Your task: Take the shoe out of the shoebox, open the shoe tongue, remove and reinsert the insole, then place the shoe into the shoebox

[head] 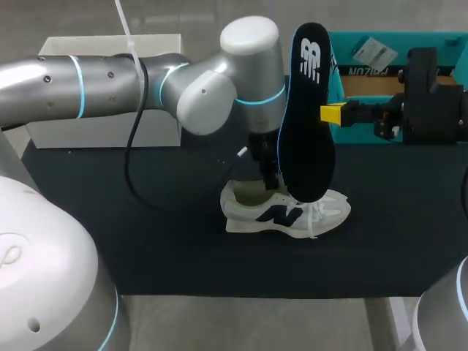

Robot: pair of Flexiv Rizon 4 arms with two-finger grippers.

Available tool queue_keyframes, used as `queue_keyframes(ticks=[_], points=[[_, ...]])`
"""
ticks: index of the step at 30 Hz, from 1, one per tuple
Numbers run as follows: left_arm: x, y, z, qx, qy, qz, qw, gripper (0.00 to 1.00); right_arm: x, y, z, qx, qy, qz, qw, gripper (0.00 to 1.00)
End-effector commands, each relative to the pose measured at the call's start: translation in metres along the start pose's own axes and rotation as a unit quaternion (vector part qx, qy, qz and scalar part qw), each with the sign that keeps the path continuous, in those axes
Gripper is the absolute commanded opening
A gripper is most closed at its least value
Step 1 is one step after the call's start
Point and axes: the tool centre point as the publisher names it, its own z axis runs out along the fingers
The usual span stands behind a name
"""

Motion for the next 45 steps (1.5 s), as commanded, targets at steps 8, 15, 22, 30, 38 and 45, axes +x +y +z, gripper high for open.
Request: queue_keyframes(ticks=[8,15,22,30,38,45], points=[[0.018,0.000,0.000,0.047,-0.025,-0.038,0.998,0.00,0.000,-0.001,0.003,-0.001,-0.002,0.000,1.000,0.00],[0.018,0.000,0.000,0.047,-0.025,-0.038,0.998,0.00,0.000,-0.001,0.003,-0.001,-0.002,0.000,1.000,0.00],[0.018,0.000,0.000,0.047,-0.025,-0.038,0.998,0.00,0.000,-0.001,0.003,-0.001,-0.002,0.000,1.000,0.00],[0.015,-0.002,-0.004,0.027,-0.008,-0.021,0.999,0.00,0.000,-0.001,0.003,-0.001,-0.002,0.000,1.000,0.00],[0.006,-0.004,-0.028,-0.038,0.081,0.121,0.989,0.00,0.000,-0.001,0.003,-0.001,-0.002,0.000,1.000,0.00],[0.006,0.005,-0.055,-0.041,0.106,0.204,0.972,0.00,0.000,-0.001,0.003,-0.001,-0.002,0.000,1.000,0.00]])
